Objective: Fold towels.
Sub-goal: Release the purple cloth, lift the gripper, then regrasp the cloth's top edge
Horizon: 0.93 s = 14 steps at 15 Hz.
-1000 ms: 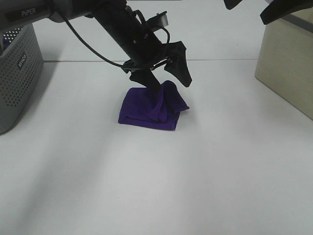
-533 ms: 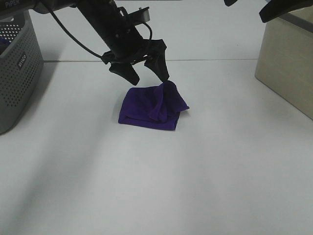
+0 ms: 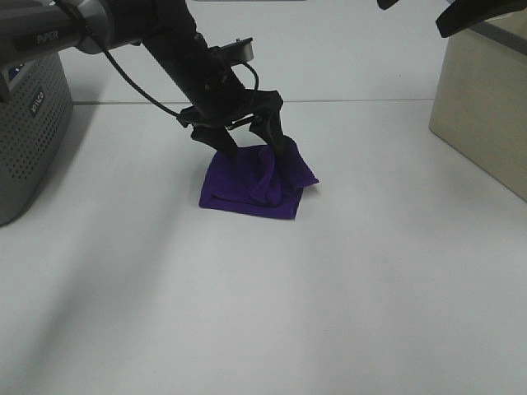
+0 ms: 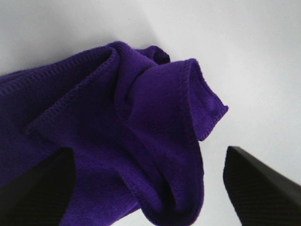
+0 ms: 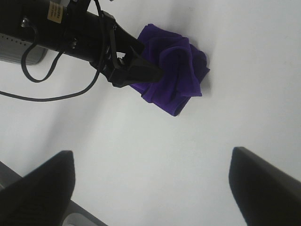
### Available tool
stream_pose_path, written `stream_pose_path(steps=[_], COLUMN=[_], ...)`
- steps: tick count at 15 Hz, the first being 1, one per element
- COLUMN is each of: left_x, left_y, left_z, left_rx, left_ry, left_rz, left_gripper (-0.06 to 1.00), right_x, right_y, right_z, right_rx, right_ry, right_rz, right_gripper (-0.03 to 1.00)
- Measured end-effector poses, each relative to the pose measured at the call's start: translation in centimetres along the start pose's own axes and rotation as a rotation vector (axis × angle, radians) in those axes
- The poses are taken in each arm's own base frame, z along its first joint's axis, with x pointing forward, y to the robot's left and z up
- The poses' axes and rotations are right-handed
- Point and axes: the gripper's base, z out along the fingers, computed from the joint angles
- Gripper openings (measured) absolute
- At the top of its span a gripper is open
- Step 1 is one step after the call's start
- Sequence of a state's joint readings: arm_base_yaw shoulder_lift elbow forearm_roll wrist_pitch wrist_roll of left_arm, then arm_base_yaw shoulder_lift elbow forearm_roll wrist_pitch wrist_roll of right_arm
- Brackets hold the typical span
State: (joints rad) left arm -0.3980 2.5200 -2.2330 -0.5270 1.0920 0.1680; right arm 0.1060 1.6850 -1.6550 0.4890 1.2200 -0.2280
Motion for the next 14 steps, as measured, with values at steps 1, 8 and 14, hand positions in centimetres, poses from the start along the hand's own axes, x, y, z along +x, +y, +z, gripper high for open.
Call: stream_pose_path(steps=[1, 8, 14], left_x=[0.2, 0.3, -0.2], left_y=[0.3, 1.2, 0.3], left_z=[0.5, 3.2, 4.1], left_rx=[-0.001, 0.044, 0.142], left_ry=[0.011, -0.018, -0.081], left_rz=[-0.005, -0.072, -0.142], left_gripper=[0.79, 0.79, 0.77], right_x=[0.0, 0.0, 0.0], right_y=[0.0, 0.0, 0.0], right_z=[0.0, 0.0, 0.0], right_rx=[-0.001, -0.003, -0.004], right_ry=[0.0, -0.001, -0.001], right_rz=[0.0, 0.001, 0.001], right_gripper=[0.86, 0.86, 0.86])
